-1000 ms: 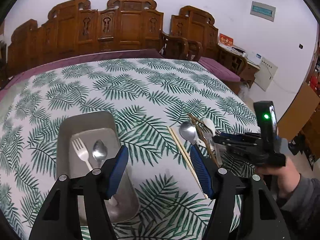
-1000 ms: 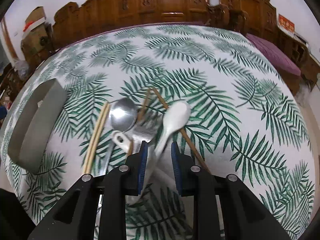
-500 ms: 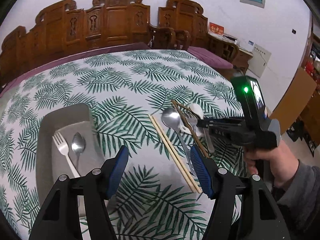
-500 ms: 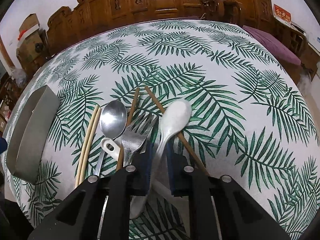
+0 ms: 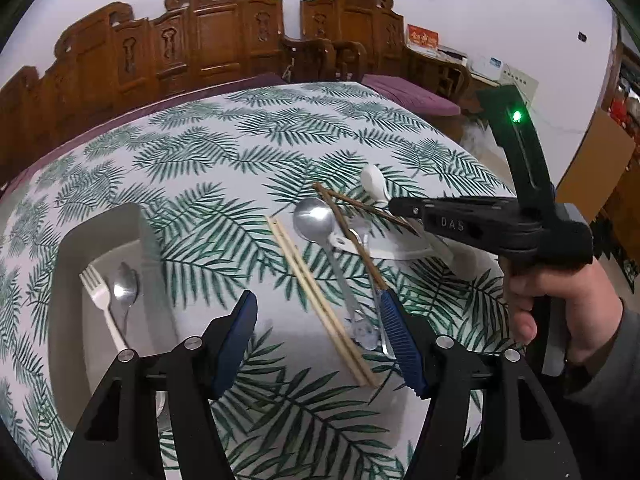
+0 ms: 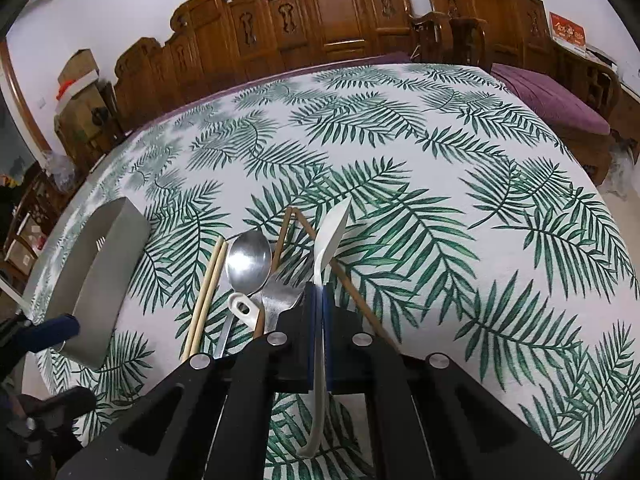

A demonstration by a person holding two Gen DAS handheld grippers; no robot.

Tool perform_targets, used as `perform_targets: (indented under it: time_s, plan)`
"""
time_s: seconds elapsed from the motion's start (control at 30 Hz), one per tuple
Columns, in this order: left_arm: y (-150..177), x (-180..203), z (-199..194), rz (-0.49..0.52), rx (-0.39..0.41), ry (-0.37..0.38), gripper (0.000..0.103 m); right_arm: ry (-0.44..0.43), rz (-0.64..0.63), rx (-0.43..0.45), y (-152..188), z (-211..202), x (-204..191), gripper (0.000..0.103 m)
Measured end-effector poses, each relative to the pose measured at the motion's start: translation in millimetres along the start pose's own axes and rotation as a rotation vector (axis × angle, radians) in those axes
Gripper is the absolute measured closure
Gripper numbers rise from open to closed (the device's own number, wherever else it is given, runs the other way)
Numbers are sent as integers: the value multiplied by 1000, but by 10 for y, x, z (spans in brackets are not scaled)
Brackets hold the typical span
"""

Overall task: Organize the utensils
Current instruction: 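Grasp a white plastic spoon with the right tool while the left tool grasps a wooden chopstick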

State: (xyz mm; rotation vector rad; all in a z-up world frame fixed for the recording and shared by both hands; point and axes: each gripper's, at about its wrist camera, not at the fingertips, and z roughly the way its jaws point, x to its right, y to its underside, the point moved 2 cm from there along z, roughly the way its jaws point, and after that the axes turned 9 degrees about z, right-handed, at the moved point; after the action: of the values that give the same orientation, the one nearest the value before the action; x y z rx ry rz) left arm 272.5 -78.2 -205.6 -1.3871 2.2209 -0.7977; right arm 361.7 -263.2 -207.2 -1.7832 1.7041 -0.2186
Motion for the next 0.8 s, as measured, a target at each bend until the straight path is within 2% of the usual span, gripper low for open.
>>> perform_targets:
  time_s: [0.2,0.43,0.6,0.67,0.8]
  plan:
    - [-99,180,192,4,-34,25,56,-9,24,30,-43,-107,141,99]
    - [-192,354,554,-1,-93,68,72,7,55,40,-51,-152,326,99]
    - [-190,366,830,-32,-149,86,81,4,72,38,-46,-166,405,99]
    - [-191,350,934,-49,-166,92,82,4,68,35,-34,-161,397,99]
    - [-211,333,1013,-58,-169,76,92,1,57,31,-16,-159,374,99]
